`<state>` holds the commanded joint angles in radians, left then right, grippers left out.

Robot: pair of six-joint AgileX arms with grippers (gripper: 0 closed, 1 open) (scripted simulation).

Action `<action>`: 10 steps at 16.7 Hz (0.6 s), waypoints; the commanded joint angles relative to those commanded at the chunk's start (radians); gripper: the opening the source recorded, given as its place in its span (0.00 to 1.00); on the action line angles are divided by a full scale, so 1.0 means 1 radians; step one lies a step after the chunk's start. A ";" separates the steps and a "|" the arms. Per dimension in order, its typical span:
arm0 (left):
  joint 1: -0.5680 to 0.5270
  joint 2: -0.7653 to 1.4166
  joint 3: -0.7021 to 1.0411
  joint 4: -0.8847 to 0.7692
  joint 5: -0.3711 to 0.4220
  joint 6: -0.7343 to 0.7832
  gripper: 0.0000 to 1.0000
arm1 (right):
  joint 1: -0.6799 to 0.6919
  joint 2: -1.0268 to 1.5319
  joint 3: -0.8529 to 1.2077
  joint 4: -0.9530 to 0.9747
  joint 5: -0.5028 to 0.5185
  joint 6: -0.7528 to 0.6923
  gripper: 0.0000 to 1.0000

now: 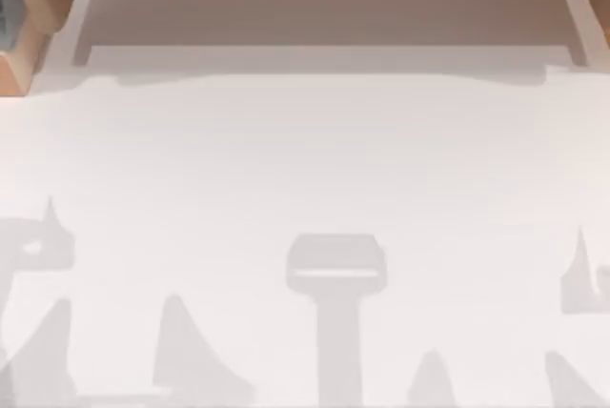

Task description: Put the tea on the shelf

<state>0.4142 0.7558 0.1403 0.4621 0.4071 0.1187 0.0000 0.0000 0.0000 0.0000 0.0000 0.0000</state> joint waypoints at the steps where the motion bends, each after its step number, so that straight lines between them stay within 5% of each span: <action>1: 0.049 0.089 0.028 0.069 0.050 0.013 1.00 | 0.000 0.000 0.000 0.000 0.000 0.000 1.00; 10: 0.426 0.873 0.282 0.657 0.455 0.066 1.00 | 0.000 0.000 0.000 0.000 0.000 0.000 1.00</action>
<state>0.8397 1.6286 0.4226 1.1191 0.8622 0.1848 0.0000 0.0000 0.0000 0.0000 0.0000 0.0000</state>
